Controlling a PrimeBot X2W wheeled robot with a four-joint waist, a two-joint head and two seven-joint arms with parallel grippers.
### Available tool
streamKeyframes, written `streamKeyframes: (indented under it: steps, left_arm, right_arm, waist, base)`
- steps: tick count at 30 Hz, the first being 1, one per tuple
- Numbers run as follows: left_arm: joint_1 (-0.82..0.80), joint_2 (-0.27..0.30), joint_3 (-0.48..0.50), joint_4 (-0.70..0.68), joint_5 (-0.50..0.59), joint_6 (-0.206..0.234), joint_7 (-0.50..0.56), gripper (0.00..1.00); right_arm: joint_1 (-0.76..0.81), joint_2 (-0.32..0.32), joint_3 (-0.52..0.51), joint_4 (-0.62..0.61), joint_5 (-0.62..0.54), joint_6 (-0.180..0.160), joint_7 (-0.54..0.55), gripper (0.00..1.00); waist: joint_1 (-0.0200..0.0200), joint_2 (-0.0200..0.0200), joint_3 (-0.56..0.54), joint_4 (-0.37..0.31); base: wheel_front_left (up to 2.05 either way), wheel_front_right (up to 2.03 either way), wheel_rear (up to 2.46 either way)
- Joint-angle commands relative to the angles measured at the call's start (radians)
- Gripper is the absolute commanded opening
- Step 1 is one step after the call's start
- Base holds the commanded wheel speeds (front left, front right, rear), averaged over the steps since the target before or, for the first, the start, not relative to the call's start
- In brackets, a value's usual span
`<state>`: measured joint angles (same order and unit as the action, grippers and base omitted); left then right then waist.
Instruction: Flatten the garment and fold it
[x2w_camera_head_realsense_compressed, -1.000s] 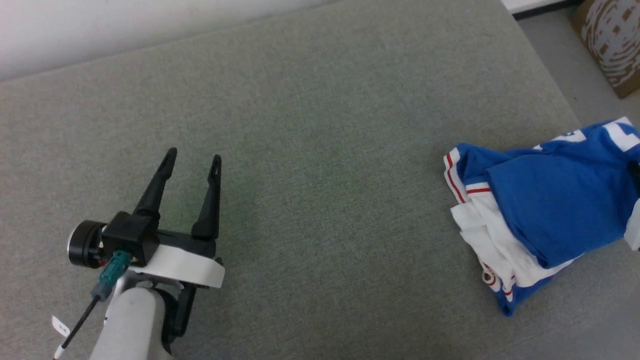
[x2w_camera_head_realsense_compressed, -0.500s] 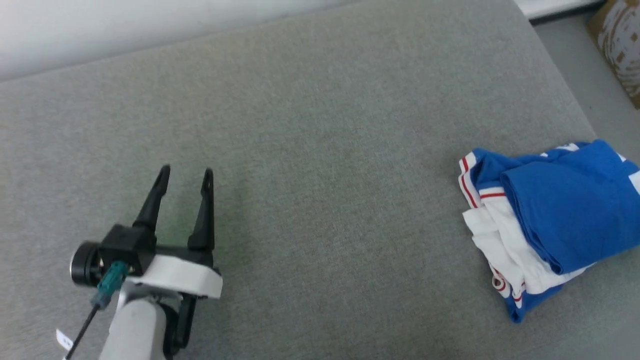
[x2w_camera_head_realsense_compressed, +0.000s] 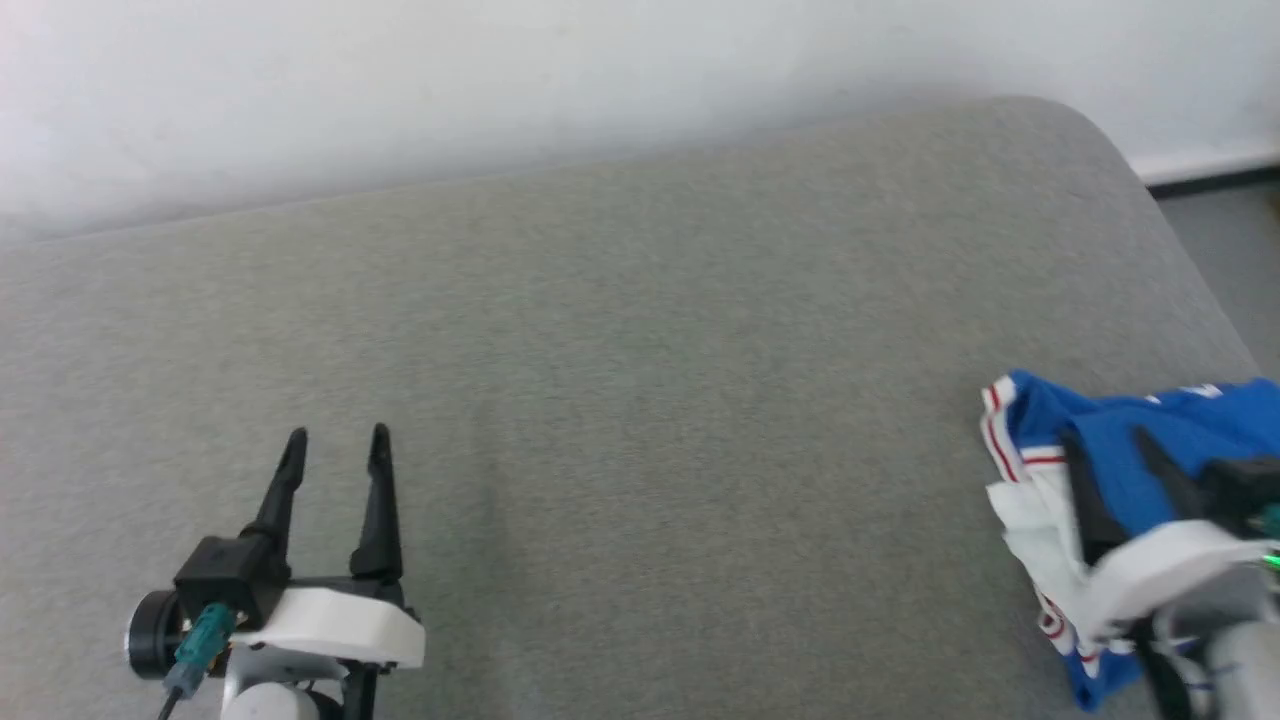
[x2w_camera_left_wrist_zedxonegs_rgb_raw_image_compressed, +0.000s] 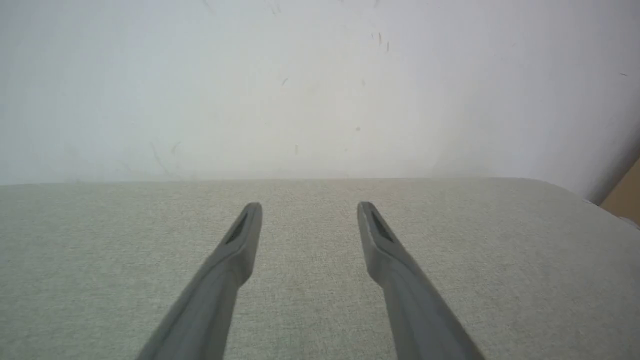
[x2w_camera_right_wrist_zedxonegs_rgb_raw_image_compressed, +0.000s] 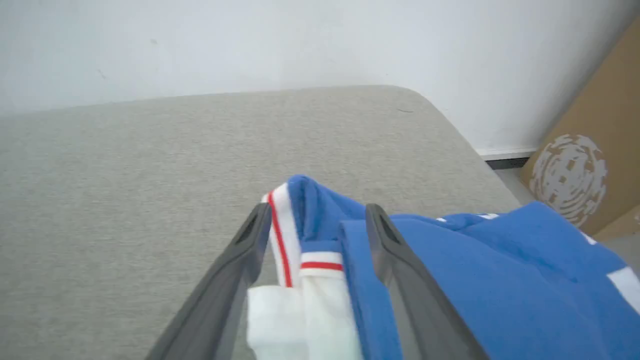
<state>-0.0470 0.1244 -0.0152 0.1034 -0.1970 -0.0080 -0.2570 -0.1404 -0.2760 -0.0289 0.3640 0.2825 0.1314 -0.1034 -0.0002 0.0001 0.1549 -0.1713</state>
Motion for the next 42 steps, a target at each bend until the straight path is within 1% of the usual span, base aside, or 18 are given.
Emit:
streamKeyframes:
  steps: [1, 5, 8, 9, 15, 19, 25, 31, 42]
  left_arm:
    - [0.015, -0.001, 0.017, -0.007, -0.006, 0.004, -0.005, 1.0]
    - [0.036, 0.01, 0.057, -0.019, -0.001, 0.01, -0.005, 1.0]
    - [0.052, 0.026, 0.083, -0.022, -0.004, 0.002, -0.005, 1.0]
    - [0.052, 0.026, 0.083, -0.022, -0.004, 0.002, -0.005, 1.0]
    - [0.102, 0.055, 0.119, -0.022, -0.004, -0.014, -0.005, 1.0]
    - [0.148, 0.05, 0.109, -0.026, 0.003, -0.02, -0.005, 1.0]
    - [0.192, 0.043, 0.094, -0.001, -0.001, -0.033, -0.005, 1.0]
    - [0.214, 0.038, 0.071, 0.021, 0.003, -0.042, -0.005, 1.0]
    - [0.195, 0.039, 0.051, 0.053, 0.002, -0.05, -0.005, 1.0]
  right_arm:
    - [0.005, 0.036, 0.028, -0.052, -0.008, -0.001, 0.011, 1.0]
    - [-0.002, 0.106, 0.086, -0.156, -0.013, -0.001, 0.014, 1.0]
    - [0.003, 0.141, 0.106, -0.215, -0.022, -0.001, 0.003, 1.0]
    - [0.003, 0.141, 0.106, -0.215, -0.022, -0.001, 0.003, 1.0]
    - [0.086, 0.181, 0.078, -0.325, -0.066, -0.001, -0.009, 1.0]
    - [0.169, 0.198, 0.059, -0.378, -0.077, -0.001, 0.005, 1.0]
    - [0.258, 0.209, 0.039, -0.424, -0.16, -0.001, 0.024, 1.0]
    - [0.313, 0.221, 0.04, -0.439, -0.168, -0.001, 0.028, 1.0]
    - [0.326, 0.225, 0.044, -0.44, -0.157, -0.001, 0.027, 1.0]
  waist:
    - [0.0002, -0.0001, -0.061, 0.078]
    - [0.0002, -0.0001, -0.075, 0.114]
    - [0.0002, -0.0001, -0.085, 0.135]
    - [0.0002, -0.0001, -0.085, 0.135]
    - [0.0002, -0.0001, -0.112, 0.146]
    - [0.0002, -0.0001, -0.131, 0.146]
    - [0.0002, -0.0001, -0.172, 0.145]
    - [0.0002, -0.0001, -0.204, 0.143]
    - [0.0002, -0.0001, -0.21, 0.142]
  base:
    - [0.0, 0.0, 0.0]
    - [0.0, 0.0, 0.0]
    - [0.0, 0.0, 0.0]
    - [0.0, 0.0, 0.0]
    - [0.0, 0.0, 0.0]
    - [0.0, 0.0, 0.0]
    - [0.0, 0.0, 0.0]
    - [0.0, 0.0, 0.0]
    - [0.0, 0.0, 0.0]
